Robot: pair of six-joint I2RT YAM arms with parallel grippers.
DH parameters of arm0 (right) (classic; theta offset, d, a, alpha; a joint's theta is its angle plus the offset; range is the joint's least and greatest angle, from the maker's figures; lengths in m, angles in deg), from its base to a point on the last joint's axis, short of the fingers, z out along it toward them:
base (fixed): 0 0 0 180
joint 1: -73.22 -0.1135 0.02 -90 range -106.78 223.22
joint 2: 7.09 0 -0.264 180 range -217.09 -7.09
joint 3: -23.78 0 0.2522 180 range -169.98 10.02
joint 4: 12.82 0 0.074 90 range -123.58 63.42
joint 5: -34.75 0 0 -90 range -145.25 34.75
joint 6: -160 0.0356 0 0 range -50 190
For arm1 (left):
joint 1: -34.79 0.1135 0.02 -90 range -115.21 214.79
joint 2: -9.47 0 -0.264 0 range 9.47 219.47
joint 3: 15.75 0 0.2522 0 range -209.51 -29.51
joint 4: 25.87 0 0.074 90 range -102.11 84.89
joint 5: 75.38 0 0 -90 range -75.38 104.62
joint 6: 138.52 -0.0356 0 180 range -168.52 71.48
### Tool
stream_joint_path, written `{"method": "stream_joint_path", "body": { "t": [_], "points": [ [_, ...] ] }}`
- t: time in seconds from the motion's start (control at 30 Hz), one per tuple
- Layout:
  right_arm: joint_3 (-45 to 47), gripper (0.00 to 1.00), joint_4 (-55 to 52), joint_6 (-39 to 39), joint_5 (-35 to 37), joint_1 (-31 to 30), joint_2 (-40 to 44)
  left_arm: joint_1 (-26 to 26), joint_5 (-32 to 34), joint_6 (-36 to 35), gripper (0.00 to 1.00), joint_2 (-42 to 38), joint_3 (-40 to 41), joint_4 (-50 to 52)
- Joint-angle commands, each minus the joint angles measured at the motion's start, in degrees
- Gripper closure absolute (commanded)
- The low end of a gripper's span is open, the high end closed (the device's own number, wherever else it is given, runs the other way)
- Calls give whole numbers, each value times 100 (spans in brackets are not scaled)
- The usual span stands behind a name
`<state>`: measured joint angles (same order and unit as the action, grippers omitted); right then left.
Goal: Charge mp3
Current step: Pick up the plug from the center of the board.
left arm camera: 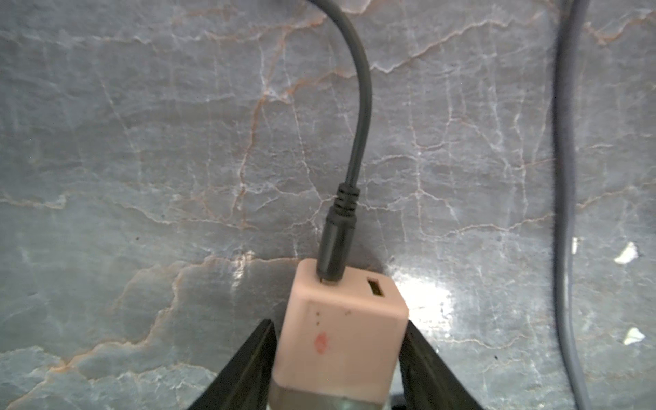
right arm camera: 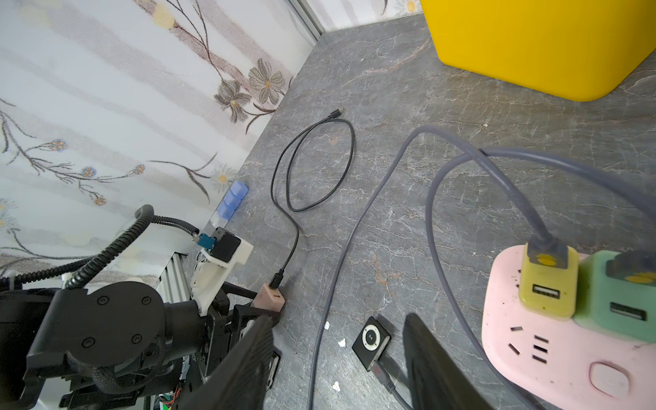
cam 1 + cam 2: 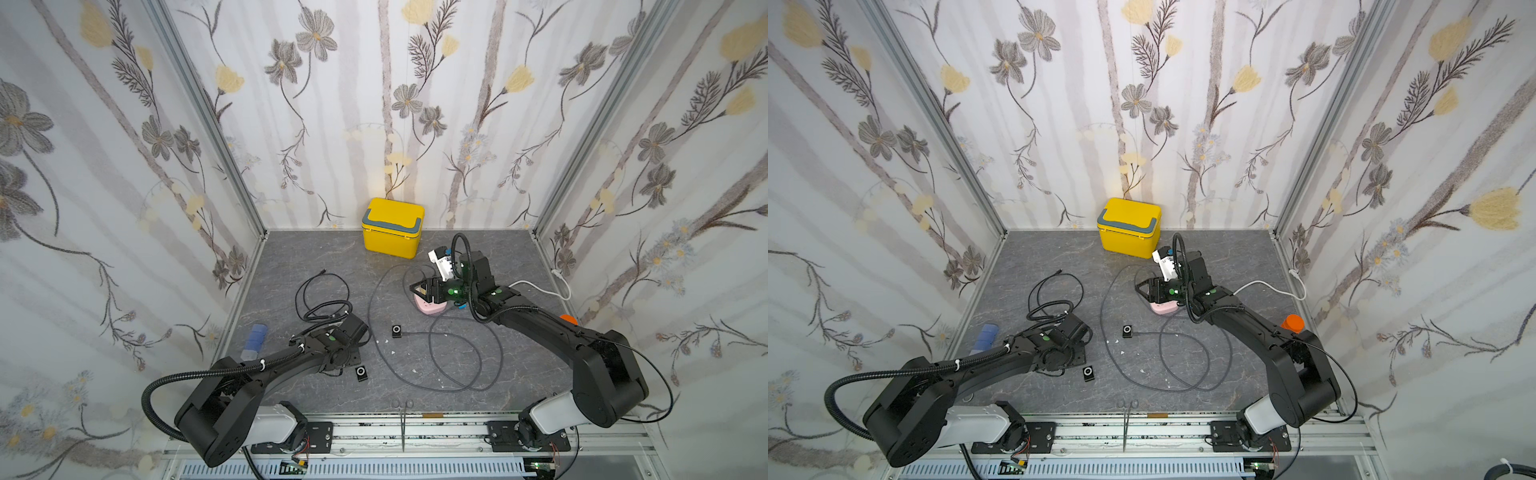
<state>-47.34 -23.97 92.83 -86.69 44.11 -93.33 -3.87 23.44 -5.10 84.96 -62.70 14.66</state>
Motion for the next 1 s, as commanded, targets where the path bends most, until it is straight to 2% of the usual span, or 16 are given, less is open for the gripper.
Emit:
{"method": "stream_joint_path", "body": {
  "t": [0.0, 0.2, 0.3, 0.43, 0.5, 0.6, 0.97],
  "points": [
    [-48, 42, -100, -77, -146, -26, -58, -4, -101, -250, 49, 63, 97, -189],
    [-56, 41, -146, -29, -482, -123, -221, -2, -98, -341, 71, -207, 328, -470],
    [-119, 40, -181, -33, -666, -251, -369, -2, -96, -557, 75, -689, 369, -603],
    [-301, 38, -160, -37, -934, -529, -712, -97, -258, -994, 78, -1362, 345, -862],
    [-424, 37, -134, -16, -1038, -700, -891, -389, -230, -1266, 78, -1618, 263, -1036],
    [-575, 37, -146, 15, -1169, -884, -1134, -794, -108, -1545, 78, -1697, 141, -1146],
    [-608, 39, -303, 64, -1485, -1153, -1593, -1122, -58, -2148, 78, -1918, 435, -1835]
  ]
}}
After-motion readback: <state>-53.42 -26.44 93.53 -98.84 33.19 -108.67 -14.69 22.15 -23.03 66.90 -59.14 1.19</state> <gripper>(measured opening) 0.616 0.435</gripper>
